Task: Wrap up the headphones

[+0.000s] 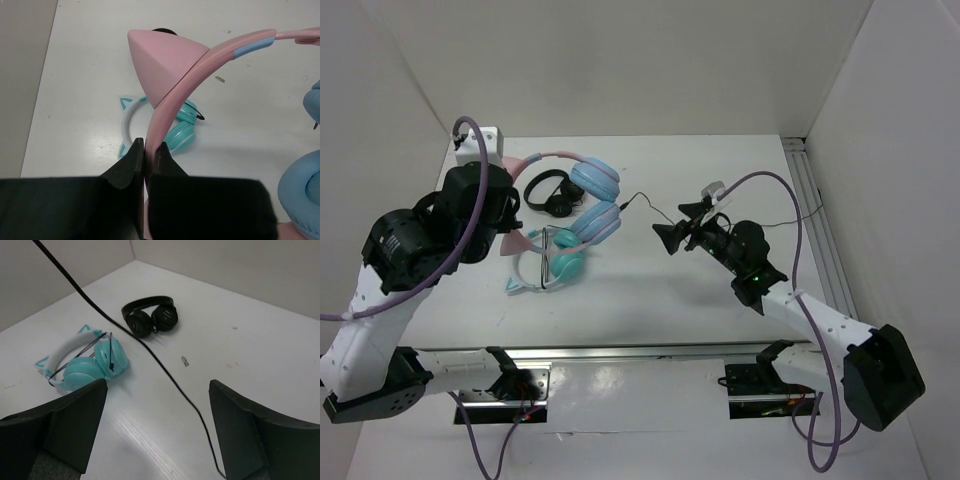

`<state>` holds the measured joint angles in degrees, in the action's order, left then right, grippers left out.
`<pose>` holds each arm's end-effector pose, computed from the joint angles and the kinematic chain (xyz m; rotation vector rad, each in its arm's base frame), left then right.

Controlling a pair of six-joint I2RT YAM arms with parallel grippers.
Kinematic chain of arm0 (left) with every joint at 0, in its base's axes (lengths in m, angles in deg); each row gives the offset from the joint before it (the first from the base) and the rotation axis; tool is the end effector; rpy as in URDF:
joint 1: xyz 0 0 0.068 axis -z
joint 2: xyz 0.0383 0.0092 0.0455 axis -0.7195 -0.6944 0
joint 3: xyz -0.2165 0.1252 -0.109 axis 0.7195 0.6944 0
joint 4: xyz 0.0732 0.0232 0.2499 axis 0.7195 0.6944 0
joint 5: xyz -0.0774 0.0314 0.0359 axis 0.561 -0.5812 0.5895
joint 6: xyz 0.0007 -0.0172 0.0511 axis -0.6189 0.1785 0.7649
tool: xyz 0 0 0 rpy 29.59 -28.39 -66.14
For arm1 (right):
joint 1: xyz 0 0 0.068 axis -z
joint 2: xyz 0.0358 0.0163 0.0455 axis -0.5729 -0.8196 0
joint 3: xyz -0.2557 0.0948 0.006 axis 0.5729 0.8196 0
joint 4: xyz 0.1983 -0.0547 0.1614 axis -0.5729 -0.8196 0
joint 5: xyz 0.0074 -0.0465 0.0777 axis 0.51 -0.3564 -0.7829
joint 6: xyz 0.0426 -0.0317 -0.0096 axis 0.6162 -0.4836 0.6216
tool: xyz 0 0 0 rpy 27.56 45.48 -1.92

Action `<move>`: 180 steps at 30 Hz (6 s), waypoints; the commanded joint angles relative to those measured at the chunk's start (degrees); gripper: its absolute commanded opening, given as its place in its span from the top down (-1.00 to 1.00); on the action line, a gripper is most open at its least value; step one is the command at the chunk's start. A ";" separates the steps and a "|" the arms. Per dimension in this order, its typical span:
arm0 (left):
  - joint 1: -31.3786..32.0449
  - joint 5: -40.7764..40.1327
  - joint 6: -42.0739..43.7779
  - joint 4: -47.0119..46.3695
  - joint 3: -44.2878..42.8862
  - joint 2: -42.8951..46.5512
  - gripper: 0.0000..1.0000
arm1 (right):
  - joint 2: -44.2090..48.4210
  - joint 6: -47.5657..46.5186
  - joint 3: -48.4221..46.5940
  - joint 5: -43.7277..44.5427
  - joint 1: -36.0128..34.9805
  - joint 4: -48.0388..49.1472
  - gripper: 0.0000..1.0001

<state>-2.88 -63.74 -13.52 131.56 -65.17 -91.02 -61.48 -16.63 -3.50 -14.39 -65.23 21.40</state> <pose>0.1192 -0.0772 0.5143 -0.2584 1.9299 -0.0297 0.2102 0.1312 0.2730 -0.4963 1.4955 0.6576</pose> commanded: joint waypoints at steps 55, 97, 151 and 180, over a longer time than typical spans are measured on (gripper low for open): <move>24.10 28.37 35.50 -35.13 39.54 1.24 1.00 | 14.27 -13.51 -9.45 13.39 -17.96 -27.28 0.95; 24.63 -13.95 11.26 -48.40 30.39 17.15 1.00 | -31.51 8.35 -1.37 -20.35 -3.73 27.28 0.50; 0.53 6.48 -5.38 -26.79 37.94 -14.24 1.00 | 0.65 -19.66 -10.68 35.17 -31.15 -20.77 1.00; 24.10 12.58 11.25 -20.53 30.07 9.24 1.00 | -7.60 -16.77 -12.35 3.07 -11.11 -17.97 0.66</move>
<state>20.99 -47.37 -2.20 114.27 -28.95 -82.67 -67.03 -35.44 -13.05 2.55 -77.10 -0.53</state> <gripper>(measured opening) 0.108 0.152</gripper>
